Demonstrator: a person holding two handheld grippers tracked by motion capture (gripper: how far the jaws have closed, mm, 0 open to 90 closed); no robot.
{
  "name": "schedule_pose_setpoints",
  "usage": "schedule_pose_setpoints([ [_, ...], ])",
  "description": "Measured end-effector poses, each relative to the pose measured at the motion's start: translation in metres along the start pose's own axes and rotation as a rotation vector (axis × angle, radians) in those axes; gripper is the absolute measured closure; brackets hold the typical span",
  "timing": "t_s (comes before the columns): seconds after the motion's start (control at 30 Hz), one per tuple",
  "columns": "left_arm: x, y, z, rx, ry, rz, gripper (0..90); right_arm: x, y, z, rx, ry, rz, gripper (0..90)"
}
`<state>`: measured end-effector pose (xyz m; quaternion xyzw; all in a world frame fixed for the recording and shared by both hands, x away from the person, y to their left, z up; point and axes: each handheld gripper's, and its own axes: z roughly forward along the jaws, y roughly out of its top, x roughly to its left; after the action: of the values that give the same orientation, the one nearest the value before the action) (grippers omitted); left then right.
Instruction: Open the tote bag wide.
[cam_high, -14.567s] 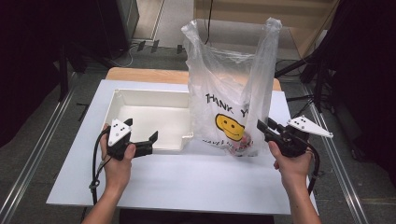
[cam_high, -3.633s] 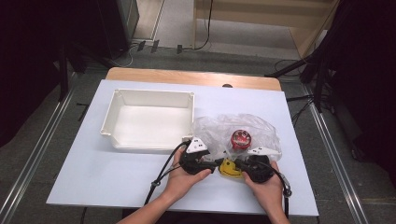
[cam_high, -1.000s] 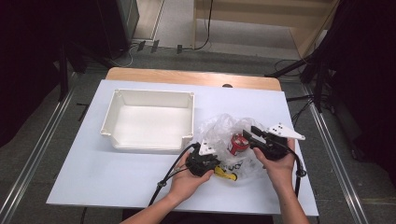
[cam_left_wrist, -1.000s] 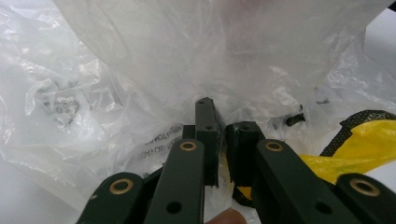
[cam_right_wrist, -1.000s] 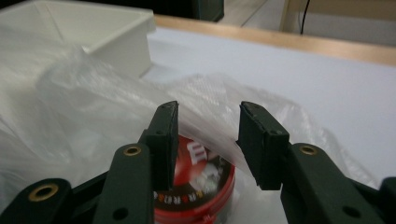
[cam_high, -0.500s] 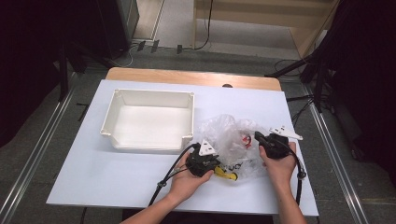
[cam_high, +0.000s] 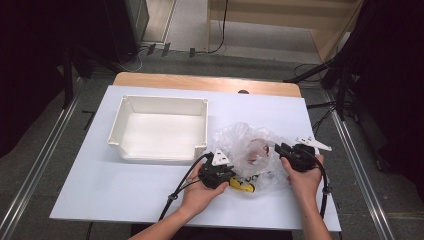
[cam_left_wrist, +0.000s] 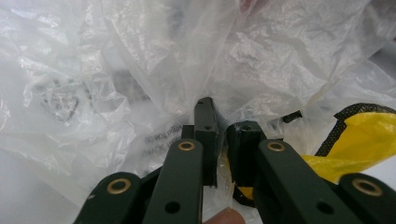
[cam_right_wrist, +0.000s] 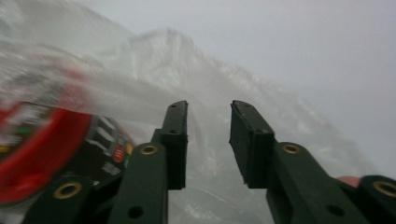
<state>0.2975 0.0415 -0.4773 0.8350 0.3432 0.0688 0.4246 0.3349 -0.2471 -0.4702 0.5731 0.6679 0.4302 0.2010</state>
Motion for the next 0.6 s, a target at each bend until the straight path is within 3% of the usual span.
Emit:
schedule_pose_setpoints([
  [0.13,0.001,0.0,-0.004,-0.043,-0.008,-0.009,73.1,0.007,0.006,-0.031,-0.11,0.057,-0.032,63.8],
  [0.2,0.002,0.0,-0.008,-0.074,-0.004,-0.02,60.8,0.012,0.006,-0.041,-0.134,0.073,-0.072,63.3],
  [0.3,-0.002,0.003,-0.013,-0.083,-0.012,-0.044,42.7,0.021,0.007,-0.051,-0.154,0.097,-0.117,61.5],
  [0.37,-0.008,0.006,-0.018,-0.093,0.014,-0.019,34.5,0.024,0.008,-0.053,-0.157,0.095,-0.139,61.4],
  [0.6,-0.026,0.025,-0.042,-0.172,0.108,0.038,16.9,0.027,0.009,-0.052,-0.164,0.101,-0.136,61.3],
])
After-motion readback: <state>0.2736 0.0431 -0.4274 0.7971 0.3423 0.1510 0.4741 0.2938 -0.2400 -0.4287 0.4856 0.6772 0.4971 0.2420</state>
